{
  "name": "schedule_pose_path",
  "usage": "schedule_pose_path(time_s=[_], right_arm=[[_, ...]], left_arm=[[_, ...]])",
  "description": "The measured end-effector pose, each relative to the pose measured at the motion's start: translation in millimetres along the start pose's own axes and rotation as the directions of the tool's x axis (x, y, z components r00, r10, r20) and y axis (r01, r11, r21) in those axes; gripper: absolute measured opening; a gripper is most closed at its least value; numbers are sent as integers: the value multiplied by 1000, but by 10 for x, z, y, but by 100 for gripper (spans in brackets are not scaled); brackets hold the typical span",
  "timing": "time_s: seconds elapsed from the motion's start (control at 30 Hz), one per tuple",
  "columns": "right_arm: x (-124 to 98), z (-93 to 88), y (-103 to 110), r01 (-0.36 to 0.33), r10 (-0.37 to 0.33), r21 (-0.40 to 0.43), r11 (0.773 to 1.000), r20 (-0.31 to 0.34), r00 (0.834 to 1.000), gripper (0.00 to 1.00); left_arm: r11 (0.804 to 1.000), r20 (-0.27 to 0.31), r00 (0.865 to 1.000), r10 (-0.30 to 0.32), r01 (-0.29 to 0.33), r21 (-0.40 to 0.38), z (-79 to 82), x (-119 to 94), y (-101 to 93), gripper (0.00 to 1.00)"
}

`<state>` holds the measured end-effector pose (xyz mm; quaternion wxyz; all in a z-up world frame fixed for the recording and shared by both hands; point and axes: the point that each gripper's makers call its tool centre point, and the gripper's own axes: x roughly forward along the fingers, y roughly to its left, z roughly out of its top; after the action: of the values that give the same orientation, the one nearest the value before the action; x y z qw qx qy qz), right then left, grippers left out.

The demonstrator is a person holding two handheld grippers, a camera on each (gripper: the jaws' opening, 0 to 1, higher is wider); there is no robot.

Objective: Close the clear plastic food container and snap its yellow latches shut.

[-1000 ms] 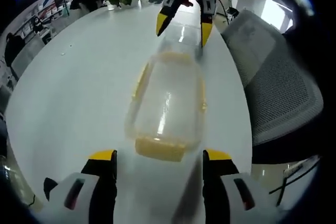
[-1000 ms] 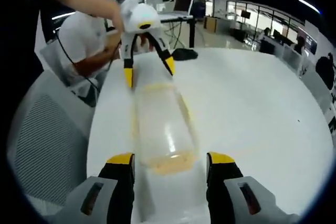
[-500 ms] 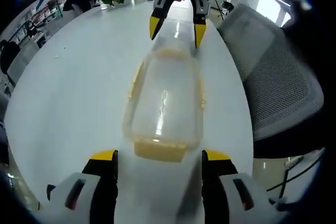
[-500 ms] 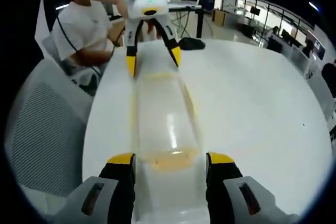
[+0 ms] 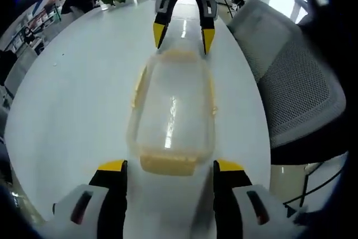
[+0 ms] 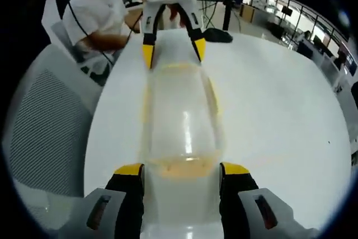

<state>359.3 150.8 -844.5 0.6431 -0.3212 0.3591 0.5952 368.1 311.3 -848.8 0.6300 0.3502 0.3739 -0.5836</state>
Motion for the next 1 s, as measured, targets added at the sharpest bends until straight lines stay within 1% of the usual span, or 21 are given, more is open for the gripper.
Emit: schedule_pose_path(time_s=[0.3,0.43,0.6,0.87,1.0], right_arm=[[48,-15,-11,-17,17,-7,1000,-16,1000,53],[70,-21,-24,-22,22,-8,1000,-24,999,52],[86,-27,-19,-33,32,-16,999,-35,999,50],[119,-52,-16,-36,35,-18,999,-50,998,49],[131,-97,-2,-37,34,-40,999,-74,997,49]], left_arm=[[1000,-15,1000,-19,20,16,1,19,-12,59],[999,-34,999,-29,30,24,-15,36,-33,56],[999,-45,998,-33,34,37,-3,47,-36,56],[998,-74,996,-41,45,53,-28,76,-28,54],[996,-96,994,-47,54,67,-53,102,-42,53]])
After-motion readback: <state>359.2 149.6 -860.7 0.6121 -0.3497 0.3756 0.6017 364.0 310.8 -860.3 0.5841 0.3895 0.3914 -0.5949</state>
